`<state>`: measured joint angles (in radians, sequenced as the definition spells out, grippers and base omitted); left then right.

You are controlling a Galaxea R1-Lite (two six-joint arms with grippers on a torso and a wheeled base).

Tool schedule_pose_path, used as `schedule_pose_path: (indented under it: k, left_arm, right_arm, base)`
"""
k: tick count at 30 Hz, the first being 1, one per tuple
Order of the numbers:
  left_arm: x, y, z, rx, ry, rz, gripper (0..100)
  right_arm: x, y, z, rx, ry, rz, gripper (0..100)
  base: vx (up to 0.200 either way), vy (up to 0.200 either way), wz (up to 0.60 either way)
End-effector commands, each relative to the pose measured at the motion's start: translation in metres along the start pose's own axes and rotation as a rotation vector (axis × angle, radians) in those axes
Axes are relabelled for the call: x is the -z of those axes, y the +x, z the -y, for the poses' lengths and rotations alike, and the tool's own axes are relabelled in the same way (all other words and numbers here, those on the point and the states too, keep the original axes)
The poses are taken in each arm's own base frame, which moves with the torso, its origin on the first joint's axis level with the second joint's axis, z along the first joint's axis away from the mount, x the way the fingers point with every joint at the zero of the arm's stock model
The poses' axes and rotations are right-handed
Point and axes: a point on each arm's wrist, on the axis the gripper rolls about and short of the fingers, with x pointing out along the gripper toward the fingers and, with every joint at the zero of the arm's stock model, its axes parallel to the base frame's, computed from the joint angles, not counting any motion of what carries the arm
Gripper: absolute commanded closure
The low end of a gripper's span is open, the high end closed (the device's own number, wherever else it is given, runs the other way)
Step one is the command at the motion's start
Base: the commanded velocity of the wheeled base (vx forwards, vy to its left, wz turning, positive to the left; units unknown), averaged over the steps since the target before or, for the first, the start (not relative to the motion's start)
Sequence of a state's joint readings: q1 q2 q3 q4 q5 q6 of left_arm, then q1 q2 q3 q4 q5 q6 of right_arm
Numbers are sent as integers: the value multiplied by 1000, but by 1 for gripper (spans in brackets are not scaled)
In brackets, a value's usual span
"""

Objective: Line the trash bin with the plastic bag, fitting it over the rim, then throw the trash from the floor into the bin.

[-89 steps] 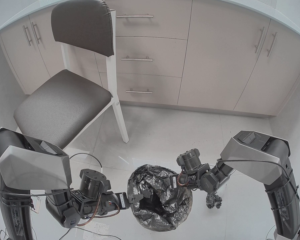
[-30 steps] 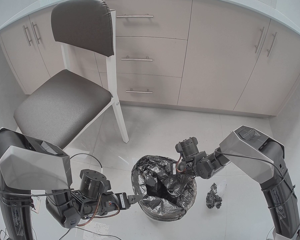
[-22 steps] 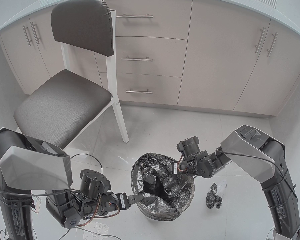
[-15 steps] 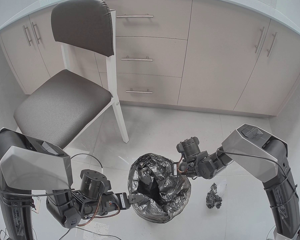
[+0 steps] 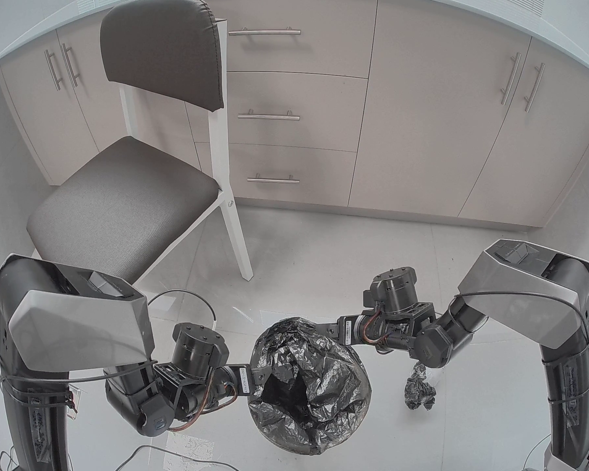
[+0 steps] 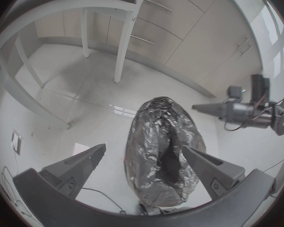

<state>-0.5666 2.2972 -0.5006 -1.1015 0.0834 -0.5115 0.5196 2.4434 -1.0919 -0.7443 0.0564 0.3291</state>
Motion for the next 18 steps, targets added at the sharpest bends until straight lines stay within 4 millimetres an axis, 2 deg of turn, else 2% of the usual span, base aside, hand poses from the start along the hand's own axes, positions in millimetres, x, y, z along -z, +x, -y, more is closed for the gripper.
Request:
schedule_pose_path:
  k: [1,5,8,12,18]
  left_arm:
    - [-33,11,18,-120,106,45,0]
    - [-47,13,41,-139,145,4,0]
    - [-47,20,53,-161,174,-38,0]
    - [-46,32,59,-176,188,-74,0]
    - [-42,32,61,-182,200,-106,0]
  right_arm:
    - [14,-17,4,-78,9,65,0]
    - [22,-11,10,-93,18,113,0]
    - [21,-13,12,-98,40,116,0]
    - [19,-14,17,-124,83,106,0]
    - [17,-14,22,-127,99,110,0]
  base:
    - [0,0,0]
    - [0,0,0]
    - [0,0,0]
    - [0,0,0]
    - [0,0,0]
